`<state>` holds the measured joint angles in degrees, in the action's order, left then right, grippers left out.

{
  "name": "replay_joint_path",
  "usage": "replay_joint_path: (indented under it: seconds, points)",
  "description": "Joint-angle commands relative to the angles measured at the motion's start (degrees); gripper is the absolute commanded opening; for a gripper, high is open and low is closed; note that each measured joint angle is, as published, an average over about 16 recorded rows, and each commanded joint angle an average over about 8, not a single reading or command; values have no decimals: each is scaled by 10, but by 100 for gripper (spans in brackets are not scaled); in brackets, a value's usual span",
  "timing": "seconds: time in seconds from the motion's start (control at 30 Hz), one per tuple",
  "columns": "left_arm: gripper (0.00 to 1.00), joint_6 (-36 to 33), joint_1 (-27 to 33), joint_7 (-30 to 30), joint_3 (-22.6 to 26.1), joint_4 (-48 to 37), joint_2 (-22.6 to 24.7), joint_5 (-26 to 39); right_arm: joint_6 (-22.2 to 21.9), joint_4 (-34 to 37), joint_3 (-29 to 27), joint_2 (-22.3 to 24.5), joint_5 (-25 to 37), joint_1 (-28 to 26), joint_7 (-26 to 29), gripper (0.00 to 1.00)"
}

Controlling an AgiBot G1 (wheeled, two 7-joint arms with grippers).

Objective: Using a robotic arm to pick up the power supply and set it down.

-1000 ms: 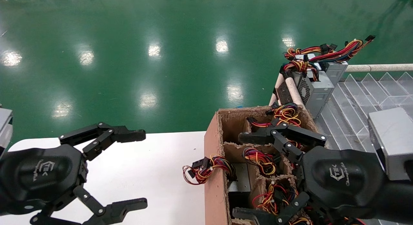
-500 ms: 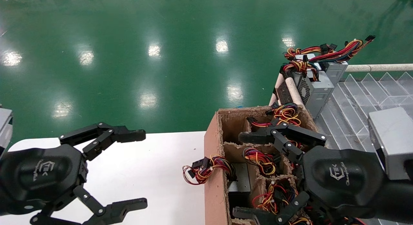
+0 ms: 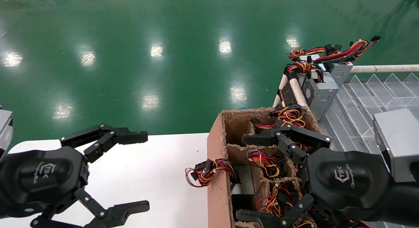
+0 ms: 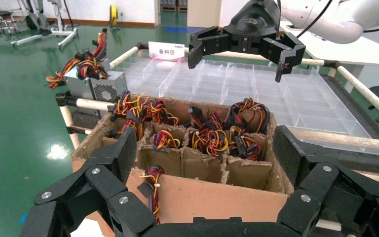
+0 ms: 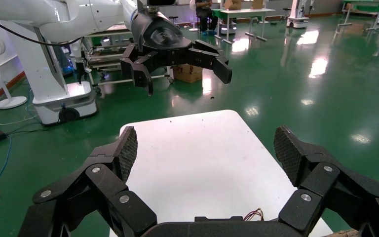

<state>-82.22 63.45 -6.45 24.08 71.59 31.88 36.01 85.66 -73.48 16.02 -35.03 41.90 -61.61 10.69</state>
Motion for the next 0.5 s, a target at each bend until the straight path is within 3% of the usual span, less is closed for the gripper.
replay_joint_path:
  seconds: [0.03, 0.5]
  points:
    - [100, 0, 0, 0, 0, 0, 0, 0, 0, 0, 0, 0, 0, 0, 0, 100]
    - [100, 0, 0, 0, 0, 0, 0, 0, 0, 0, 0, 0, 0, 0, 0, 100]
